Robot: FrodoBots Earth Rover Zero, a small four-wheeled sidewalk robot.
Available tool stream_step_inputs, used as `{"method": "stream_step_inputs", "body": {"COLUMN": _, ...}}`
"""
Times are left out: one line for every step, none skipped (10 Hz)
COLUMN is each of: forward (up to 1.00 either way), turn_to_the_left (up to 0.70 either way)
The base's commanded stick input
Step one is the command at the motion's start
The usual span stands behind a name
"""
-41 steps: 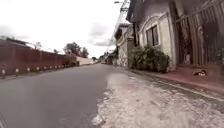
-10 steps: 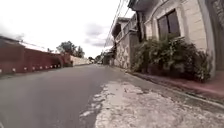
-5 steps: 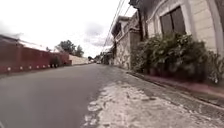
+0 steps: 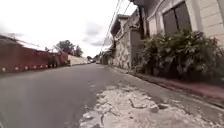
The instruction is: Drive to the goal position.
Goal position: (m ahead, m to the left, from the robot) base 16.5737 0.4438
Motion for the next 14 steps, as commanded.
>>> {"method": "stream_step_inputs", "body": {"forward": 0.7, "turn_to_the_left": 0.0}}
{"method": "stream_step_inputs", "body": {"forward": 0.7, "turn_to_the_left": 0.0}}
{"method": "stream_step_inputs", "body": {"forward": 0.7, "turn_to_the_left": 0.0}}
{"method": "stream_step_inputs", "body": {"forward": 0.7, "turn_to_the_left": 0.0}}
{"method": "stream_step_inputs", "body": {"forward": 0.7, "turn_to_the_left": 0.0}}
{"method": "stream_step_inputs", "body": {"forward": 0.7, "turn_to_the_left": 0.0}}
{"method": "stream_step_inputs", "body": {"forward": 0.7, "turn_to_the_left": 0.0}}
{"method": "stream_step_inputs", "body": {"forward": 0.7, "turn_to_the_left": 0.0}}
{"method": "stream_step_inputs", "body": {"forward": 0.7, "turn_to_the_left": 0.0}}
{"method": "stream_step_inputs", "body": {"forward": 0.7, "turn_to_the_left": 0.0}}
{"method": "stream_step_inputs", "body": {"forward": 0.7, "turn_to_the_left": 0.0}}
{"method": "stream_step_inputs", "body": {"forward": 0.7, "turn_to_the_left": 0.0}}
{"method": "stream_step_inputs", "body": {"forward": 0.7, "turn_to_the_left": 0.0}}
{"method": "stream_step_inputs", "body": {"forward": 0.7, "turn_to_the_left": 0.0}}
